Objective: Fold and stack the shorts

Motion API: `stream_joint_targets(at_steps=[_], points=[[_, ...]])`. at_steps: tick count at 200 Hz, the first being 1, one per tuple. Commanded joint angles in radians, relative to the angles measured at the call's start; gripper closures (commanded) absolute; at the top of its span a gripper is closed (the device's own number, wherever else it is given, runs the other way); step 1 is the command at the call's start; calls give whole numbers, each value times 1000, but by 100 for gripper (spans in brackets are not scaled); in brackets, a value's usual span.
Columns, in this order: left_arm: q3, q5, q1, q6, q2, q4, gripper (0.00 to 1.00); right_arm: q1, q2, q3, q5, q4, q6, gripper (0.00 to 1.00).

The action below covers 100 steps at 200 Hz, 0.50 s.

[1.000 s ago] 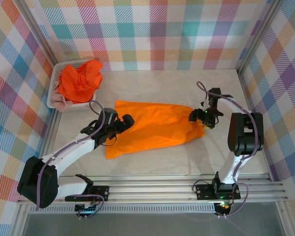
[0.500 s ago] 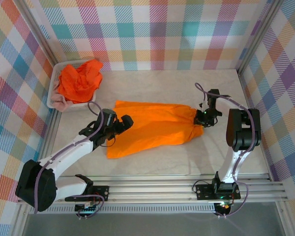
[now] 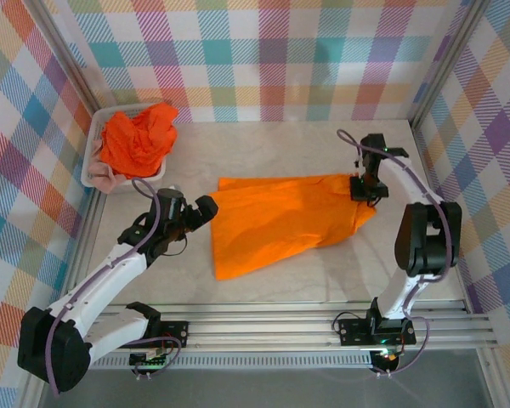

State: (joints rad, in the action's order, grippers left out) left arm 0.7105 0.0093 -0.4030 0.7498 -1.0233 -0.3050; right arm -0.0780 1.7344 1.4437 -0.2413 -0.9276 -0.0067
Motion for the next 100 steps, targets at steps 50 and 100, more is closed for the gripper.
stream_joint_targets(at_steps=[50, 100], points=[[-9, 130, 6, -46, 28, 81, 0, -178, -31, 363, -556, -283, -131, 100], [-18, 136, 6, -36, 20, 86, 0, -319, 87, 491, -679, -385, -52, 100]])
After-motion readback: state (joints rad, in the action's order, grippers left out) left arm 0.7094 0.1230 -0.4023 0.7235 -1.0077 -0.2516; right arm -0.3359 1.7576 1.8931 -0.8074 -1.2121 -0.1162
